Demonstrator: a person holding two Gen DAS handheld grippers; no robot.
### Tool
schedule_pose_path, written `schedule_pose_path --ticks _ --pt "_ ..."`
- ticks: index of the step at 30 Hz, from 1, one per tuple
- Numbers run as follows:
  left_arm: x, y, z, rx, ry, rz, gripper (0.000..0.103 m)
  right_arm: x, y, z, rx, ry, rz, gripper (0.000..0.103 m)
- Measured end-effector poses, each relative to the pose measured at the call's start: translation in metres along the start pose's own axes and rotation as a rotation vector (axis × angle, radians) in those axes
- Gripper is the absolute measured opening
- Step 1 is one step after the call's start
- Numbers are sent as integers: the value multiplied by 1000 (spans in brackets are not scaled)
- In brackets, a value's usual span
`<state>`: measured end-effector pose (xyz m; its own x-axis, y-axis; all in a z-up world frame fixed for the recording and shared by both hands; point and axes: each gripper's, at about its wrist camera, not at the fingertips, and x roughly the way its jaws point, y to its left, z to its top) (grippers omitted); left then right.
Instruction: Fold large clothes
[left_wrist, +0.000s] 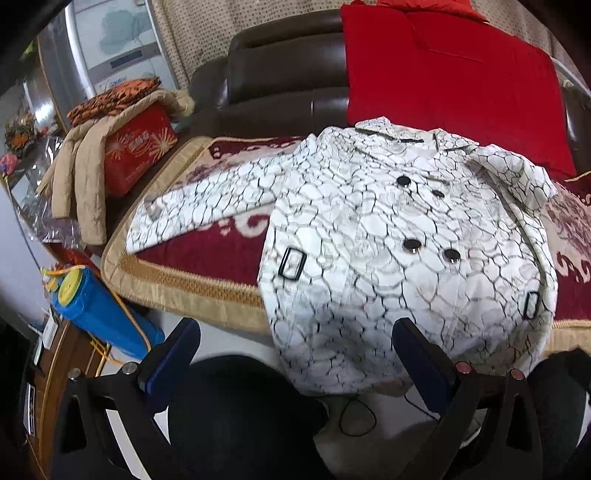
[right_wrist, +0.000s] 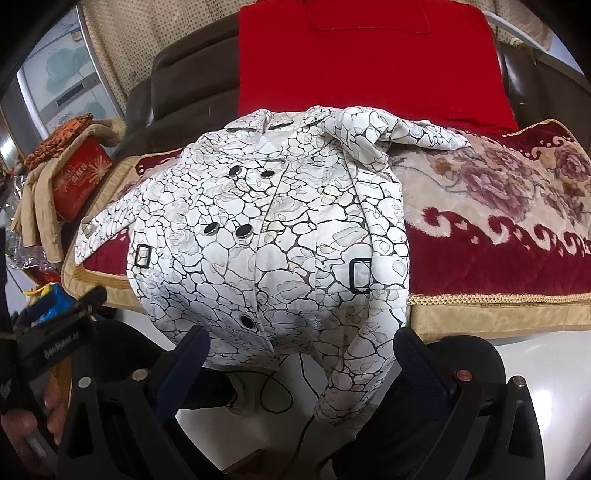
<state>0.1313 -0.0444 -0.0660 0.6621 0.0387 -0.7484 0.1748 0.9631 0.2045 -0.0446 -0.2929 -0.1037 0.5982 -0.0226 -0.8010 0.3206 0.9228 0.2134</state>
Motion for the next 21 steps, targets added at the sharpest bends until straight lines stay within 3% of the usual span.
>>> schedule_pose_path --ticks 5,10,16,18,21 --pt "31 -8 32 14 -39 32 103 8 -8 9 5 -14 -10 101" --pt "79 -21 67 2 -48 28 103 20 -41 45 77 -97 -44 101" --pt "145 -37 86 -9 70 -22 103 51 -88 108 177 -165 -66 101" --pt "165 -37 87 -27 144 -38 103 63 -104 127 211 -179 -36 101" --pt "178 -36 87 -48 171 -59 103 96 -139 161 313 -162 42 101"
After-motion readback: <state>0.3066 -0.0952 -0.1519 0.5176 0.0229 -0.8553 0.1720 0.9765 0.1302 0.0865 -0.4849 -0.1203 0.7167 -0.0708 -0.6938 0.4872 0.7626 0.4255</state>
